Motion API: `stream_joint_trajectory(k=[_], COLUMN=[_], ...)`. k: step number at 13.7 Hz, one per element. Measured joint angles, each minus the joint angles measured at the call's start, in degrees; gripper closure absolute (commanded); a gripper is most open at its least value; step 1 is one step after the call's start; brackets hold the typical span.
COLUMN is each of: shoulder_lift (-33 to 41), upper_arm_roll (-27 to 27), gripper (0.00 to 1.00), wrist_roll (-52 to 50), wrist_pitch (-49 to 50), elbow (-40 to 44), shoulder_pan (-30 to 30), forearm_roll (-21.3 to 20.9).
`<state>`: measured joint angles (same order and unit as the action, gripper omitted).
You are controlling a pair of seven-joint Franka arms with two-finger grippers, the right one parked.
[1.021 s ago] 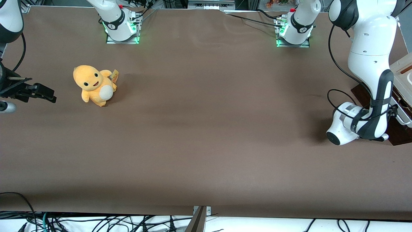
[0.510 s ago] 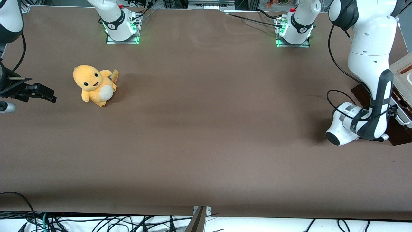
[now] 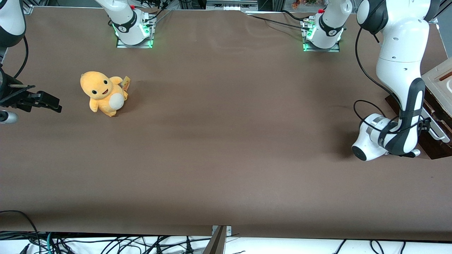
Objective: Open lower drawer with left arm only
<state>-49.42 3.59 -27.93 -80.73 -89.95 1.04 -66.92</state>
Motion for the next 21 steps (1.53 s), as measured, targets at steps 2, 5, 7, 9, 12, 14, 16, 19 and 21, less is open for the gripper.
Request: stream_joint_trajectory(k=[2, 5, 7, 9, 12, 14, 16, 19, 21], shoulder_lift=[-0.03, -0.09, -0.09, -0.09, -0.09, -0.09, -0.09, -0.11, -0.19], upper_arm_roll=[-0.05, -0.08, -0.04, -0.02, 0.02, 0.1, 0.11, -0.31, -0.73], gripper=[0.81, 0.81, 0.81, 0.8, 0.8, 0.78, 0.28, 0.0, 0.0], wrist_roll=[0.11, 0.21, 0.24, 0.26, 0.26, 0.23, 0.21, 1.04, 1.03], wrist_pitch=[-0.03, -0.03, 0.04, 0.07, 0.08, 0.1, 0.1, 0.09, -0.07], elbow=[0.55, 1.17, 1.31, 1.36, 1.48, 1.5, 1.53, 1.73, 1.97], shoulder_pan=[-0.8, -2.47, -3.25, -3.49, -3.78, -4.1, -4.23, -4.98, -5.8], forearm_roll=[0.8, 1.9, 2.42, 2.62, 2.93, 3.12, 3.22, 5.27, 6.43])
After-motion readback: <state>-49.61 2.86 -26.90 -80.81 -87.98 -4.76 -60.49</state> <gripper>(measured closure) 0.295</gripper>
